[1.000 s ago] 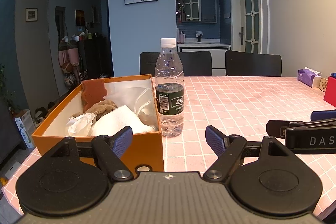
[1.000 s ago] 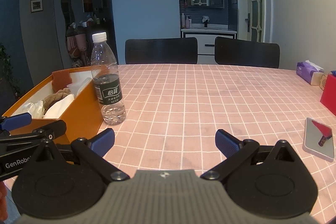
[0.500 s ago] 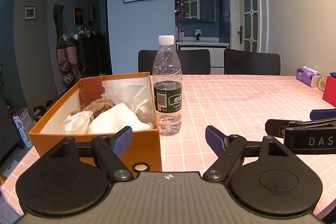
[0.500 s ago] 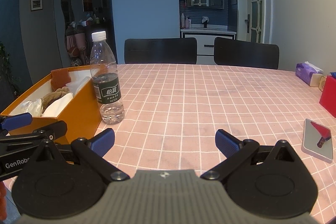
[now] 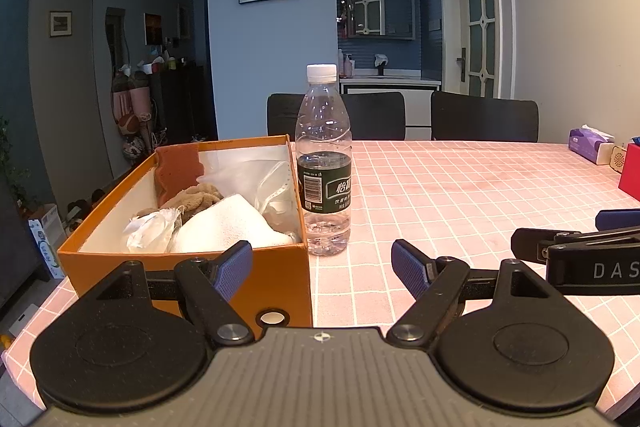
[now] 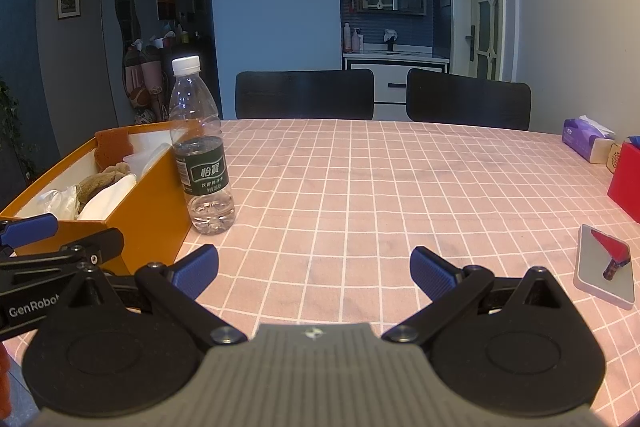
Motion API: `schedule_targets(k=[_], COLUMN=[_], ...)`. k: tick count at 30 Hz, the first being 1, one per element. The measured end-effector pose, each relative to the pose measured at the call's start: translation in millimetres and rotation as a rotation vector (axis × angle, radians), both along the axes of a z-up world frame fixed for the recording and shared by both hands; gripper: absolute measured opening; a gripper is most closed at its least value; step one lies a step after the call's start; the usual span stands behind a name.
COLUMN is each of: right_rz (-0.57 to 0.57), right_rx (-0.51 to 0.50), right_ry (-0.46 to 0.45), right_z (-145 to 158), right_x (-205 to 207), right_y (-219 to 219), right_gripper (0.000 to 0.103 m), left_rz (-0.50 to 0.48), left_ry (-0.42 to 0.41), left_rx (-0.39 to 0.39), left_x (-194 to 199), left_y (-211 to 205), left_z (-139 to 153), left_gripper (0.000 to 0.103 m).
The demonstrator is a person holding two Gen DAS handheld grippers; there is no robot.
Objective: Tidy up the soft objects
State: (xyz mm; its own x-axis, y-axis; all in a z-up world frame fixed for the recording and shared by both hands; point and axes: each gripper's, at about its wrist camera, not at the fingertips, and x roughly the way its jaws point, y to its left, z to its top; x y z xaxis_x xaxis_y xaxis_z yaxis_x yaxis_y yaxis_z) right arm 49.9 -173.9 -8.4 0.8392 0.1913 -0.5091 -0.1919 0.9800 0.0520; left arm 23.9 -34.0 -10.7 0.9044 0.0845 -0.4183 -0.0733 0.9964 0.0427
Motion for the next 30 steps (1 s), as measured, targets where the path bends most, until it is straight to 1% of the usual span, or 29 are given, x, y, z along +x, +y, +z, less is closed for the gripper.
schedule_targets(k=[30], right_rz=[0.0], right_rx=[-0.01], right_ry=[0.005], right_z=[-2.2], right_x=[-0.5], right_y=[2.2], right_gripper=[0.1], left_rz=[0.002], left_ry=[0.002], left_rx=[0.013], left_x=[-0.1], left_y=[-2.4], left_z=[0.3], left_gripper=[0.093])
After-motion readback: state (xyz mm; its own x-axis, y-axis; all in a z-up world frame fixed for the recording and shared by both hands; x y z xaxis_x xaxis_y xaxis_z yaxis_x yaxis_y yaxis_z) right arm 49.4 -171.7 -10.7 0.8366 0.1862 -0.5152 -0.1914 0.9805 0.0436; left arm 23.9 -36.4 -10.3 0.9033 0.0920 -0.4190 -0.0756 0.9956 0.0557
